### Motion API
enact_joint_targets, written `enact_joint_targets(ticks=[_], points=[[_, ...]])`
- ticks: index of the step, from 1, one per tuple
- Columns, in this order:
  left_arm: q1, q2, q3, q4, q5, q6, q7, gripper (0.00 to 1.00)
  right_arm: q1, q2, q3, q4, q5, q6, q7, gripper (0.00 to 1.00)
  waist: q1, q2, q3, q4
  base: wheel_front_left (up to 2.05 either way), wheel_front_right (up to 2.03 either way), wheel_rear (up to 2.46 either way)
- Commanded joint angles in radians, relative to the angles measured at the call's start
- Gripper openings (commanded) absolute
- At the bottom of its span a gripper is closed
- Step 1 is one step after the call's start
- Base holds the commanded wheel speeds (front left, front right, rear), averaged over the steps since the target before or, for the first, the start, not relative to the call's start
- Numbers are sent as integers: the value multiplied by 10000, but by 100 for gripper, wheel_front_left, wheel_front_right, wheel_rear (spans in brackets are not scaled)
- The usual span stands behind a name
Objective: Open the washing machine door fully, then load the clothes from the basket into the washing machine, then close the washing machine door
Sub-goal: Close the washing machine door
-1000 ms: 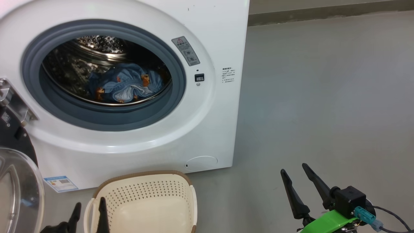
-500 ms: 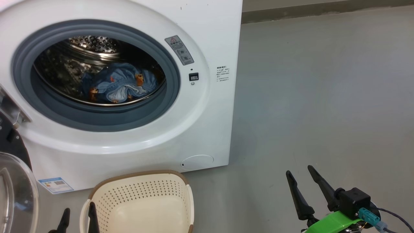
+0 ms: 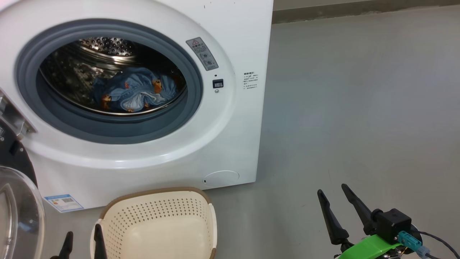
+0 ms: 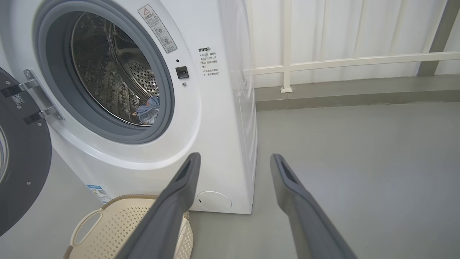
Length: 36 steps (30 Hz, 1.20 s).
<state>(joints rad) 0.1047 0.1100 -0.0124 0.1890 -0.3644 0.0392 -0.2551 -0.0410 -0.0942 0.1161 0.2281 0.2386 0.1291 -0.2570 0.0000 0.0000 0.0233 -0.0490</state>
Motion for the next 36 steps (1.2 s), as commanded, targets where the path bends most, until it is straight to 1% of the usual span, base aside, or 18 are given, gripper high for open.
enact_joint_targets(ticks=[1, 11, 17, 22, 31, 36], points=[[-155, 74, 405, -210, 183, -25, -66, 100, -175, 6, 232, -207, -78, 16, -48, 100, 0, 0, 12, 2, 0, 0, 0], [-139, -59, 541, -150, 405, -72, -66, 100, -225, -26, 283, -187, -86, 16, -48, 100, 0, 0, 21, -49, -1, 1, 0], [-160, -121, 559, -39, 538, -102, -66, 100, -222, -31, 274, -193, -84, 16, -48, 100, 0, 0, 5, -87, -58, 58, 0], [-191, -162, 583, -4, 582, -161, -66, 100, -225, -25, 273, -208, -78, 16, -48, 100, 0, 0, 44, -92, -133, 133, 0], [-246, -189, 675, 67, 726, -216, -66, 100, -222, -10, 279, -200, -72, 16, -48, 100, 0, 0, 68, -85, -187, 187, 0], [-246, -234, 744, 59, 807, -225, -66, 100, -212, 1, 285, -205, -65, 16, -48, 100, 0, 0, 39, -87, -109, 109, 0]])
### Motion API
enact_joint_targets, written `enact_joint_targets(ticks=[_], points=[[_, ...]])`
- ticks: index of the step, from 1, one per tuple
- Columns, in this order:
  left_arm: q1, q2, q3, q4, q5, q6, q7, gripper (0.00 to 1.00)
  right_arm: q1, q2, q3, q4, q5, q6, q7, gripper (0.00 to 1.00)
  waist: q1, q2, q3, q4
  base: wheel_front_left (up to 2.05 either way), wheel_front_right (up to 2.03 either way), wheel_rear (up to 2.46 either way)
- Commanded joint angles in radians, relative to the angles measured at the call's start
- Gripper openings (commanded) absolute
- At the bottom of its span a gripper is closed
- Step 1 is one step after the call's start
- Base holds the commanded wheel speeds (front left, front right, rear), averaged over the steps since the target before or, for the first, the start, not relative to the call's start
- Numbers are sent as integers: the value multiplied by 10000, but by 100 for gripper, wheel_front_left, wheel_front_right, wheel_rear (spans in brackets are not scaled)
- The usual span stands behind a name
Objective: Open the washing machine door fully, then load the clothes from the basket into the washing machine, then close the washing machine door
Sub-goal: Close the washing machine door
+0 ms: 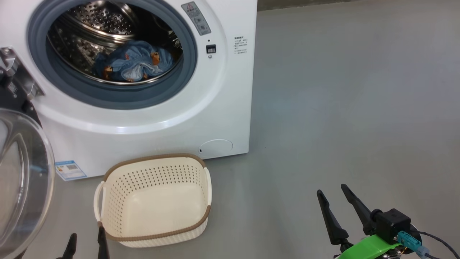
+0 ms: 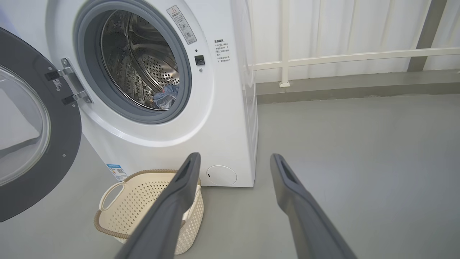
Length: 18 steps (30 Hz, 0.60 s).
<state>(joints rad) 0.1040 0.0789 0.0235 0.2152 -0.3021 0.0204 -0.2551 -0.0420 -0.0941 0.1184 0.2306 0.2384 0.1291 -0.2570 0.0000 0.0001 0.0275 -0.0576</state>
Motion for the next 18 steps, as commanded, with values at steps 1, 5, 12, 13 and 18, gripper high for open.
enact_joint_targets(ticks=[1, 5, 12, 13, 18], points=[[-238, 69, 396, -209, 194, -44, -66, 100, -200, 0, 262, -232, -62, 16, -48, 100, 0, -1, -5, 0, -60, 60, 0], [-232, 35, 439, -223, 226, -67, -66, 100, -190, 3, 263, -236, -61, 16, -48, 100, 0, -1, -8, 3, -26, 26, 0], [-214, -13, 511, -241, 267, -121, -66, 100, -170, 7, 271, -248, -69, 16, -48, 100, 0, -1, -2, 7, 0, 0, 0], [-219, -20, 522, -238, 275, -135, -66, 100, -169, 7, 272, -253, -70, 16, -48, 100, 0, -1, 4, 8, 0, 0, 0], [-216, -57, 564, -256, 322, -179, -66, 100, -177, 15, 274, -264, -81, 16, -48, 100, 0, -1, 32, 14, 0, 0, 0]])
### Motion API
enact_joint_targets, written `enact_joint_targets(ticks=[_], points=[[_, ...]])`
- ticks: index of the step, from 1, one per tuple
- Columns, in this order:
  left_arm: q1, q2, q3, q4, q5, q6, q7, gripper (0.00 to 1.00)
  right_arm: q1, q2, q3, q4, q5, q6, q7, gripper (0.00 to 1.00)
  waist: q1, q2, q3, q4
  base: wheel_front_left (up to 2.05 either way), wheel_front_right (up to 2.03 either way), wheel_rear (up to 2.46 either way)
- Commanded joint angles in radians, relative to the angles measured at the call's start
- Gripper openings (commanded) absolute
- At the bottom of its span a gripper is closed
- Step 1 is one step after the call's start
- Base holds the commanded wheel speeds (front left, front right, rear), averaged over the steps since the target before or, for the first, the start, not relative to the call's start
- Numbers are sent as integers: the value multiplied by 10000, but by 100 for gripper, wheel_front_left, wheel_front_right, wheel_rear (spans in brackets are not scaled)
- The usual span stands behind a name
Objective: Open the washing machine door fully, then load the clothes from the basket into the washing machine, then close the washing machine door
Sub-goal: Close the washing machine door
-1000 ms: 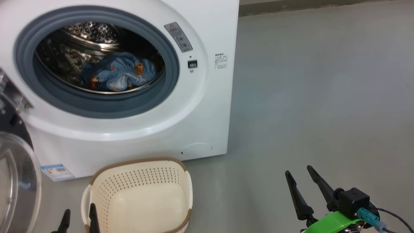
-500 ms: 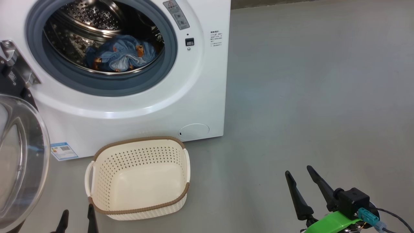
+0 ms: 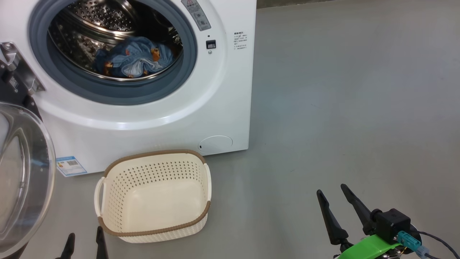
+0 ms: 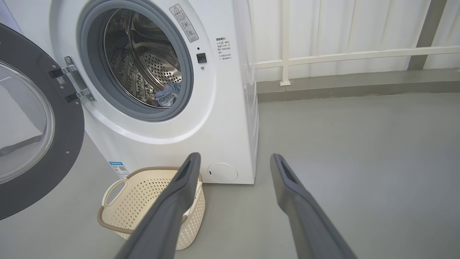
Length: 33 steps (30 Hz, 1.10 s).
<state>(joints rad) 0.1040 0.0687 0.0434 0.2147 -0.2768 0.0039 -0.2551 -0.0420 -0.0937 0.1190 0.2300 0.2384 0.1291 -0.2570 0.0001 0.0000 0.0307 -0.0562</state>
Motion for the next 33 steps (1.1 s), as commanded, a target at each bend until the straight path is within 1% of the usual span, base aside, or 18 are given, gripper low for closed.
enact_joint_targets(ticks=[1, 8, 14, 21, 33], points=[[-215, 38, 374, -254, 76, -23, -66, 100, -179, 13, 265, -261, -84, 16, -48, 100, -1, 0, 8, 3, 0, 0, 0], [-261, -2, 398, -233, 152, -82, -66, 100, -184, 22, 193, -262, -109, 16, -48, 100, -1, 0, 38, 121, 0, 0, 0], [-284, -35, 432, -185, 187, -90, -66, 100, -203, -14, 214, -253, -124, 16, -48, 100, -1, 0, 0, 550, 0, 0, 0], [-246, -83, 469, -168, 195, -41, -66, 100, -260, -119, 287, -223, -101, 16, -48, 100, -1, 0, -105, 1337, 0, 0, 0], [-45, -139, 518, -197, 215, 93, -67, 100, -295, -231, 479, -108, 38, 16, -48, 100, -1, 0, -437, 3040, 0, 0, 0]])
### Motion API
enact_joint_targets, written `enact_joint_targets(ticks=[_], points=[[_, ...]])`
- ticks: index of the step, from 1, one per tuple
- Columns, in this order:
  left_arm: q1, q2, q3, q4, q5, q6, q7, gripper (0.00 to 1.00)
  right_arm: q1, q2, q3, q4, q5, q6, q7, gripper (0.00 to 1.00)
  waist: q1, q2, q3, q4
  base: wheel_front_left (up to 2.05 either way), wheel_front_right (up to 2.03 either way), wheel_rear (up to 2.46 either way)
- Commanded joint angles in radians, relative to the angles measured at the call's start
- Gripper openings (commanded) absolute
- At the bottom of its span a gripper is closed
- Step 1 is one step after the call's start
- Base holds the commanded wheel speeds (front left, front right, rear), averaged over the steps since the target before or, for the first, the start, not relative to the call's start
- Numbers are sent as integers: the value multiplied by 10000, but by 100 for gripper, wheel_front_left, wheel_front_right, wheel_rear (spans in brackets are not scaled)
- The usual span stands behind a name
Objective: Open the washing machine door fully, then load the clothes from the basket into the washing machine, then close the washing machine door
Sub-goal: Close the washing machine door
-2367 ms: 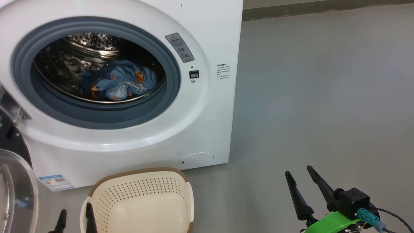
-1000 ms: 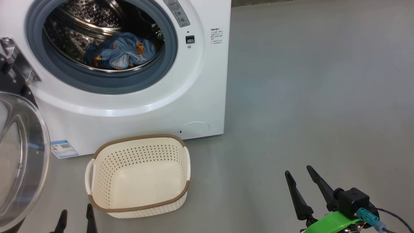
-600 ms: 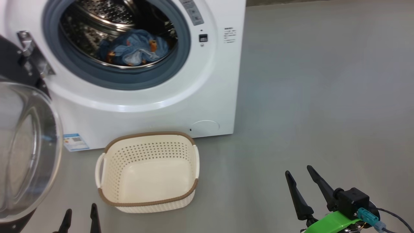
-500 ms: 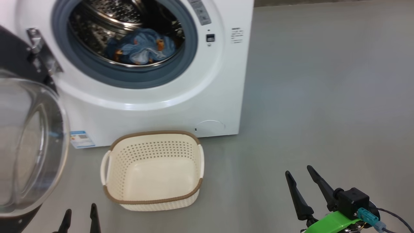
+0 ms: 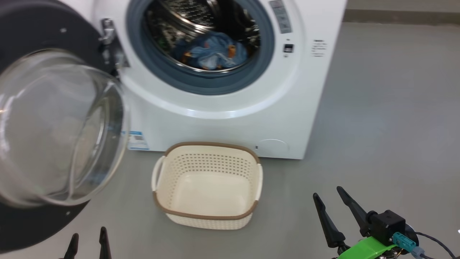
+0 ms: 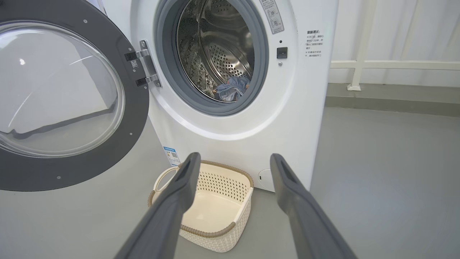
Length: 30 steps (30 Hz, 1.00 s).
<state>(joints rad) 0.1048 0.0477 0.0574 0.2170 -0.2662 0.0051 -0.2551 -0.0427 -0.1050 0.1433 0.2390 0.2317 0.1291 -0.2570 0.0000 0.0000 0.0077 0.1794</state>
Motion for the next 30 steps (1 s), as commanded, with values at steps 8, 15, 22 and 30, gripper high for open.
enact_joint_targets(ticks=[8, 15, 22, 30], points=[[85, 60, 444, -291, 132, 148, -67, 100, -285, -125, 374, -135, 201, 16, -48, 100, 0, 0, -351, 1667, 0, 0, 0], [201, 51, 412, -337, 164, 221, -67, 100, -207, -104, 373, -134, 242, 16, -48, 100, 0, 0, -483, 2586, 0, 0, 0], [299, 65, 512, -397, 158, 233, -67, 100, -221, -28, 463, -107, 252, 16, -48, 100, 0, 0, -535, 3041, 0, 0, 0], [361, 53, 593, -583, 85, 348, -67, 100, -441, -36, 644, -2, 268, 16, -48, 100, 0, 0, -433, 3126, 0, 0, 0]])
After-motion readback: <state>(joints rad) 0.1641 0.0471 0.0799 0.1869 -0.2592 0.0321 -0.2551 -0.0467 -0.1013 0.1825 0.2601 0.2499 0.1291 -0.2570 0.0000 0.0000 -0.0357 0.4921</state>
